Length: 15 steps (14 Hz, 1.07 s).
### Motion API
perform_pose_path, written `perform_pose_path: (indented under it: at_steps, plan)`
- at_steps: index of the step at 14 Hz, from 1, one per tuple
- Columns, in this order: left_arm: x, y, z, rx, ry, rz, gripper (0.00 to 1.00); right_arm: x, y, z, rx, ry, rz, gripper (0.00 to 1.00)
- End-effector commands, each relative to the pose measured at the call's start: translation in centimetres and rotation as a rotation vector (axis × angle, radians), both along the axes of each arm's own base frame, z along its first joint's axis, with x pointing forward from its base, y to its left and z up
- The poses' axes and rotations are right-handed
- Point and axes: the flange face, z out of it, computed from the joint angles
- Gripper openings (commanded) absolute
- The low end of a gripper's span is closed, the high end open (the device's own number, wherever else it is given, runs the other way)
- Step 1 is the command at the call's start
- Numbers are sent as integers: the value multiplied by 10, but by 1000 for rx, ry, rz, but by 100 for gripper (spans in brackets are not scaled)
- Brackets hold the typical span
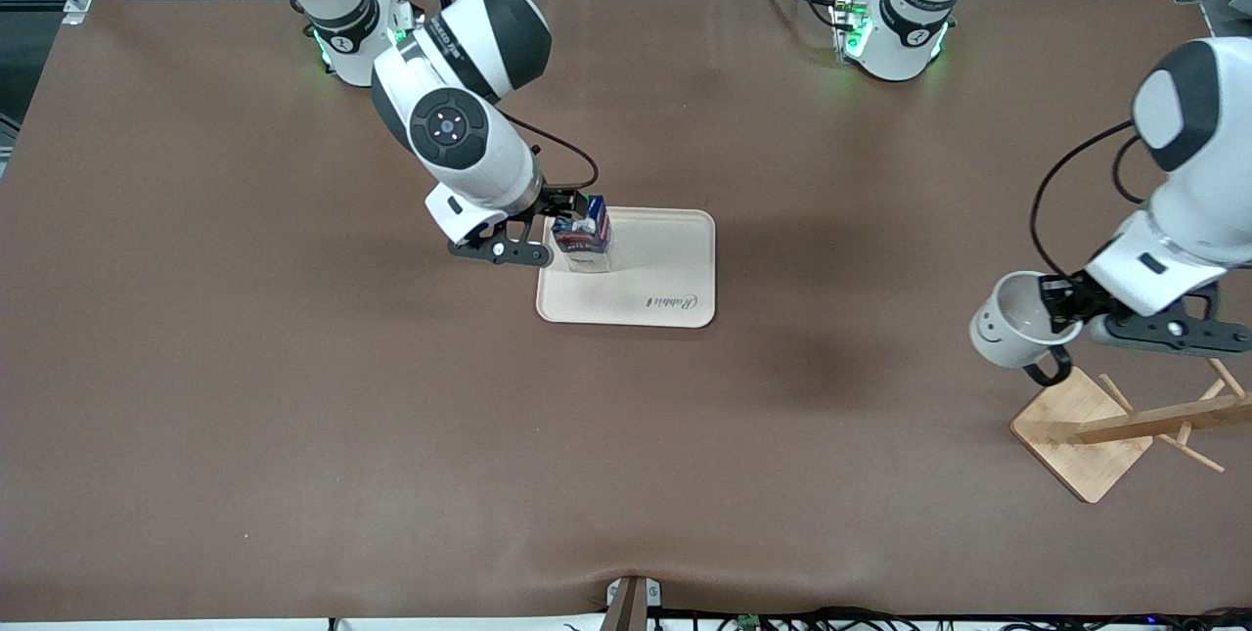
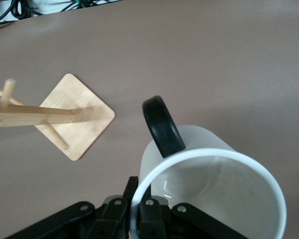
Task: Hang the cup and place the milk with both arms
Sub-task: 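Carry the mug toward the wooden stand while the right gripper grasps the milk, then hang the mug handle on the stand peg while the right gripper carries milk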
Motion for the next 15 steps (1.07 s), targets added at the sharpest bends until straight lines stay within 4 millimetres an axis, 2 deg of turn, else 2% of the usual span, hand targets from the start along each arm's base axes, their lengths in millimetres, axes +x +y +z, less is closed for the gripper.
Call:
perform_pose_path:
  at_steps: [1,4,6,10,12,14,15]
  plan:
    - [-2,40,2,-23,-4,-34,0,-8,11,-8,-6,18,-38,100]
    - [-3,56,5,-7,-9,-96,0,-14,21,-18,-2,2,-44,100]
    - [-3,82,10,11,-18,-156,0,-19,27,-25,-3,-1,-51,100]
    - [-5,101,6,34,-9,-251,0,-27,36,-35,4,-23,-69,100]
    - [-4,108,10,60,-13,-345,0,-29,38,-37,1,-19,-64,100]
    - [0,128,14,75,-24,-390,0,-32,42,-43,-2,-19,-60,100]
    - [1,132,14,78,-23,-406,0,-37,50,-49,4,-32,-63,100]
